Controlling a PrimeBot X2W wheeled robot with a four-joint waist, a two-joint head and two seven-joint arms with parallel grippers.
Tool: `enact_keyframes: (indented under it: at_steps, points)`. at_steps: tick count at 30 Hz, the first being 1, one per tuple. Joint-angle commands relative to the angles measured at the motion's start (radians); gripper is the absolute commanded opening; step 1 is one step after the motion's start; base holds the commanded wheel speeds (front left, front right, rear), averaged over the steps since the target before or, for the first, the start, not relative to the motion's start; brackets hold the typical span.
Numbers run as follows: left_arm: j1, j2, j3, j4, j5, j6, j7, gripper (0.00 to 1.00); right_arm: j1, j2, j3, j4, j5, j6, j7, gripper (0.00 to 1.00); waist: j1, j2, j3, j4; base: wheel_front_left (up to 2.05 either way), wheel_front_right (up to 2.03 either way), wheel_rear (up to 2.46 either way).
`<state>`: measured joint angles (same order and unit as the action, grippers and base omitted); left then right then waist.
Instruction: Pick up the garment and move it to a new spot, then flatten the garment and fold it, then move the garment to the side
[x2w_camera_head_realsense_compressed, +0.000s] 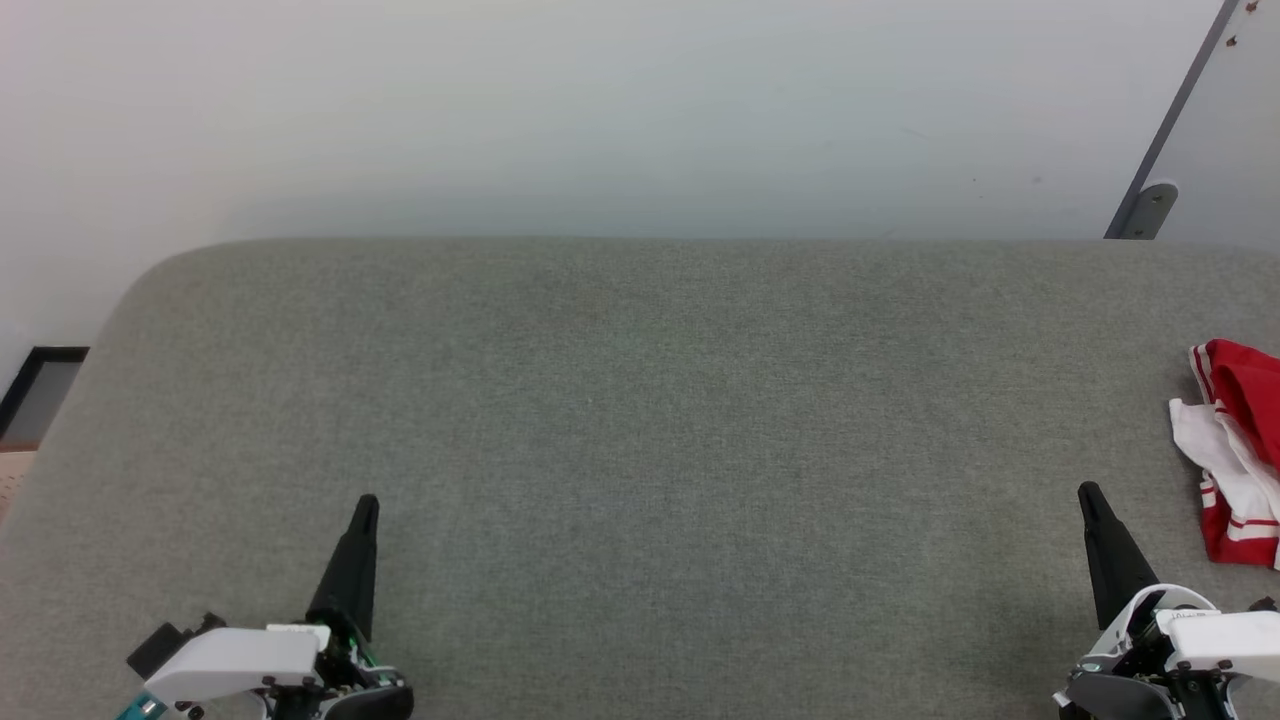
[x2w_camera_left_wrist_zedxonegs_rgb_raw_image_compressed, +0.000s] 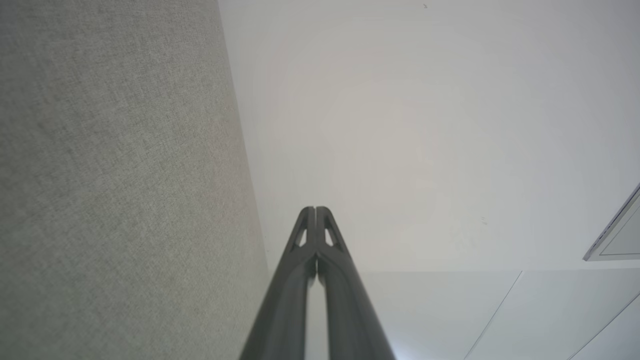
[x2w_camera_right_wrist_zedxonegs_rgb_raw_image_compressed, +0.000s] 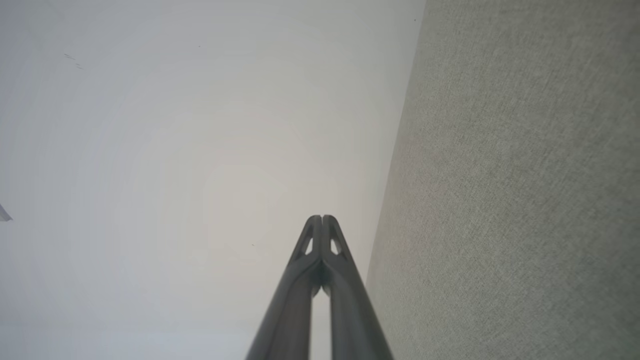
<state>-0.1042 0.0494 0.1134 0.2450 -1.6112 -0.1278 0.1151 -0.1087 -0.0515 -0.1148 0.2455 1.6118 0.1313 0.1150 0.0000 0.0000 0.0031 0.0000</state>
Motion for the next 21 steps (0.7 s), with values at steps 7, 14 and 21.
enact_keyframes:
  at_steps: [7, 14, 21]
  points:
    - [-0.010, -0.001, 0.003, 0.001, -0.002, -0.005, 0.002, 0.00, -0.002, 0.004, 0.000, -0.001, 0.002, -0.001, 0.002, 0.00, 0.0000, 0.0000, 0.000, 0.000, 0.00, 0.00, 0.00]
    - [-0.010, -0.001, 0.003, 0.001, -0.003, -0.005, 0.002, 0.00, -0.002, 0.004, 0.000, -0.001, 0.002, -0.001, 0.002, 0.00, 0.0000, 0.0000, 0.000, 0.000, 0.00, 0.00, 0.00]
    - [-0.010, -0.001, 0.003, 0.001, -0.003, -0.005, 0.002, 0.00, -0.001, 0.004, 0.000, -0.001, 0.002, -0.001, 0.002, 0.00, 0.0000, 0.0000, 0.000, 0.000, 0.00, 0.00, 0.00]
